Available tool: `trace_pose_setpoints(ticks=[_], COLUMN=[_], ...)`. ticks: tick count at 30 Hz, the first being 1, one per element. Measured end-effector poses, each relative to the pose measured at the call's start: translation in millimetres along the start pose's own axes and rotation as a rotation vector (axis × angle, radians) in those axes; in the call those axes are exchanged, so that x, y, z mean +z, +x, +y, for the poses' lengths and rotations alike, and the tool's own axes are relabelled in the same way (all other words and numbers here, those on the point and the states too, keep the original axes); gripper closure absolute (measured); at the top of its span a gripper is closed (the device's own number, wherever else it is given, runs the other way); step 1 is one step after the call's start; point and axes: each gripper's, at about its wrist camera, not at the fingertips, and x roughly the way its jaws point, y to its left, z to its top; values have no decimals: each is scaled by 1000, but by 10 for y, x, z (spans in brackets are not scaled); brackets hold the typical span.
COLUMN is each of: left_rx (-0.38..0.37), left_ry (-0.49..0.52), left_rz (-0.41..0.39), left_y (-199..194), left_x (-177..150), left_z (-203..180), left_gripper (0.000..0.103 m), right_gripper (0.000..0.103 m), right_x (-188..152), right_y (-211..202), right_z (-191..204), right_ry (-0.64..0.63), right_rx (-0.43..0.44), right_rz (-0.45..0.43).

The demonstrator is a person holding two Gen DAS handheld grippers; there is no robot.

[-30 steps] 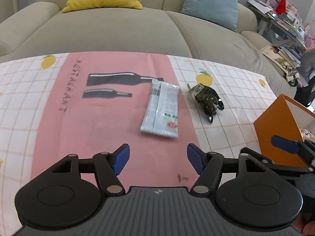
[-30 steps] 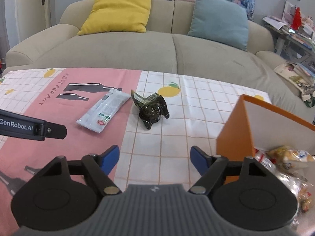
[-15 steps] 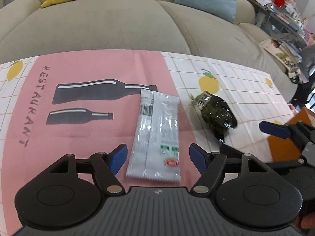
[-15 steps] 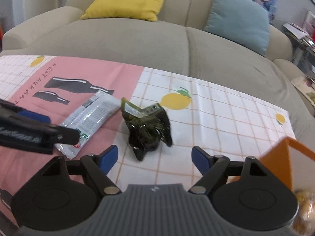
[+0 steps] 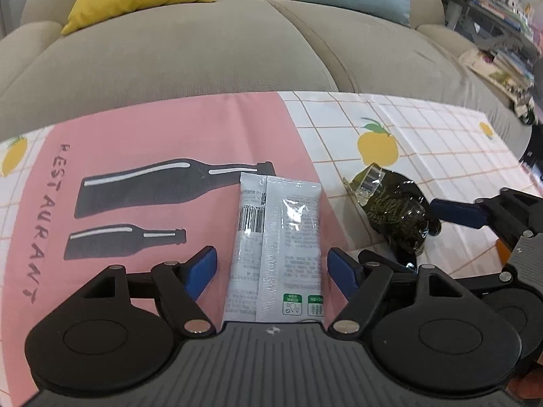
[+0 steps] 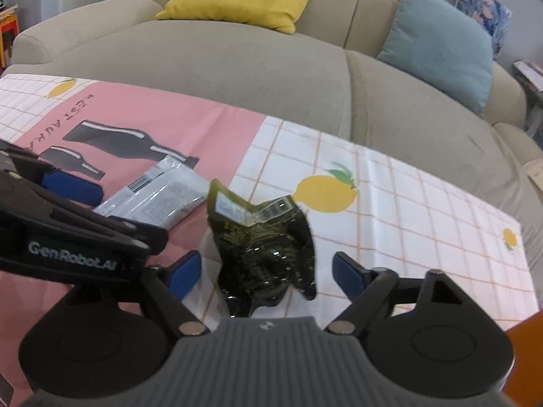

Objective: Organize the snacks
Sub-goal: 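Grasp the white stick packet with the left tool while the right tool grasps the seaweed bag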

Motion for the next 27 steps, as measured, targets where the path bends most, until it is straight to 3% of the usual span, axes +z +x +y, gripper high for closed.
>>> trace_pose_setpoints(ticks=[5,7,11,17,27], left_rx=[46,59,61,83,52], left_ry=[42,69,60,43,31], left_rz=[4,5,15,45,98], left_y=[8,12,-6,-114,-597], left_x=[3,-4,9,-94,-670], left_z=[-58,-87,-70,-13,-67], left_gripper=[27,28,40,44,47], right_gripper=[45,45,46,46,48], right_x=[-47,-74,-150,-311,-862], right_y=[-12,-41,-123,-313,-892], right_z=[-6,8,27,131,416], right_ry=[40,44,58,95,97], right_rx=[32,26,15,-18,-18], right_rz=[2,8,17,52,72])
